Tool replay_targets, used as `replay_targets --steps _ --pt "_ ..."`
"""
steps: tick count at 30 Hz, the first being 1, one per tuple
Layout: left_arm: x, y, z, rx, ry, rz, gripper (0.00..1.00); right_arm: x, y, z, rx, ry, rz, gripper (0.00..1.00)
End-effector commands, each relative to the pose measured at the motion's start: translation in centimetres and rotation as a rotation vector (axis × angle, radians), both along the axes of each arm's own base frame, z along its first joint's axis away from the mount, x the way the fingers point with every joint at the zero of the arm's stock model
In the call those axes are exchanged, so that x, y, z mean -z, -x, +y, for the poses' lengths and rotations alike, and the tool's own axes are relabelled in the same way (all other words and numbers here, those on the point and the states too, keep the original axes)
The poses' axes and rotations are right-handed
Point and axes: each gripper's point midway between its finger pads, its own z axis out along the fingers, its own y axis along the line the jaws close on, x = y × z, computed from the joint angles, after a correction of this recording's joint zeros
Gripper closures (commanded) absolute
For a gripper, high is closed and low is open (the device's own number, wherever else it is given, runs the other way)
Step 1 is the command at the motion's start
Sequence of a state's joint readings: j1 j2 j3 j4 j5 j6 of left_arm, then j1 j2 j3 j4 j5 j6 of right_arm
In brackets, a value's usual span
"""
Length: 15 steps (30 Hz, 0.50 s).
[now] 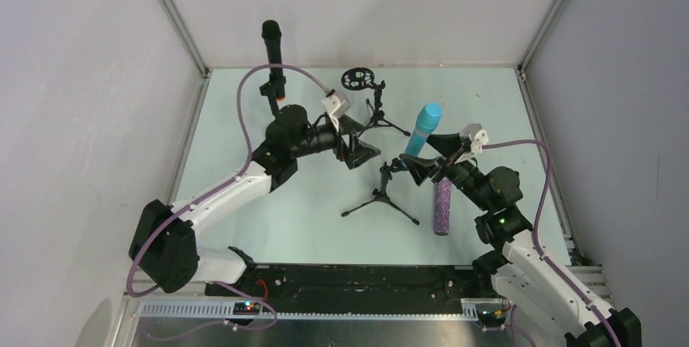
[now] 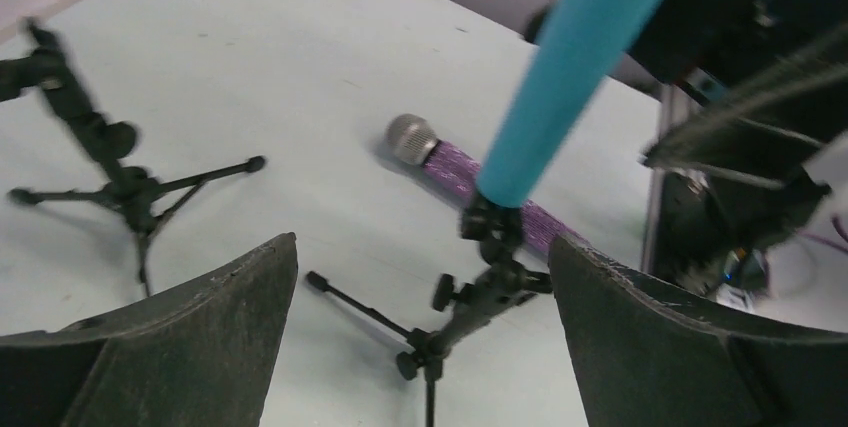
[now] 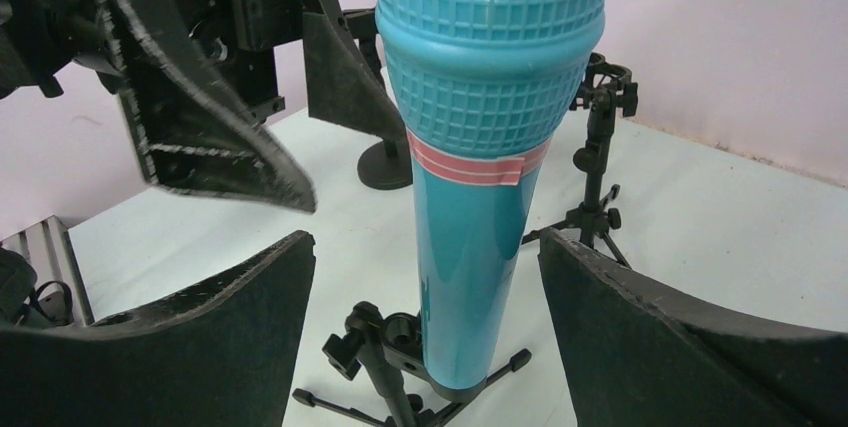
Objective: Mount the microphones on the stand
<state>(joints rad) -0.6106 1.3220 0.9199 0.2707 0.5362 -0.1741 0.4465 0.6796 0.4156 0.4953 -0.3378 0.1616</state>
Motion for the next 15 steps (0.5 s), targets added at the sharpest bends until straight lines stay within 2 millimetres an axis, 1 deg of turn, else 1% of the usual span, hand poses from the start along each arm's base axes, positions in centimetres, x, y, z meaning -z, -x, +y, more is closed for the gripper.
replay_targets --steps 1,5,10,13,15 --pt "-0.9 4.0 -2.0 0.213 0.014 -0.117 0.02 -2.2 0.2 -0.6 0.019 -0.025 -0.030 0.14" --pt "-0.2 5.6 -3.0 0.271 -0.005 -0.147 0.02 -2.0 0.1 -0.8 0.033 -0.027 -0.015 0.14" --pt "0.5 6.2 -3.7 0.282 -0.019 -0.151 0.02 -1.5 -0.3 -0.9 0.041 -0.024 0.006 0.14" --pt "1.3 6.0 -4.1 0.262 -0.040 -0.155 0.00 -1.5 -0.3 -0.8 0.036 -0.022 0.003 0.13" --pt "1.8 5.9 -4.4 0.252 -0.060 -0.179 0.04 -1.5 -0.3 -0.8 0.035 -0.020 0.000 0.13"
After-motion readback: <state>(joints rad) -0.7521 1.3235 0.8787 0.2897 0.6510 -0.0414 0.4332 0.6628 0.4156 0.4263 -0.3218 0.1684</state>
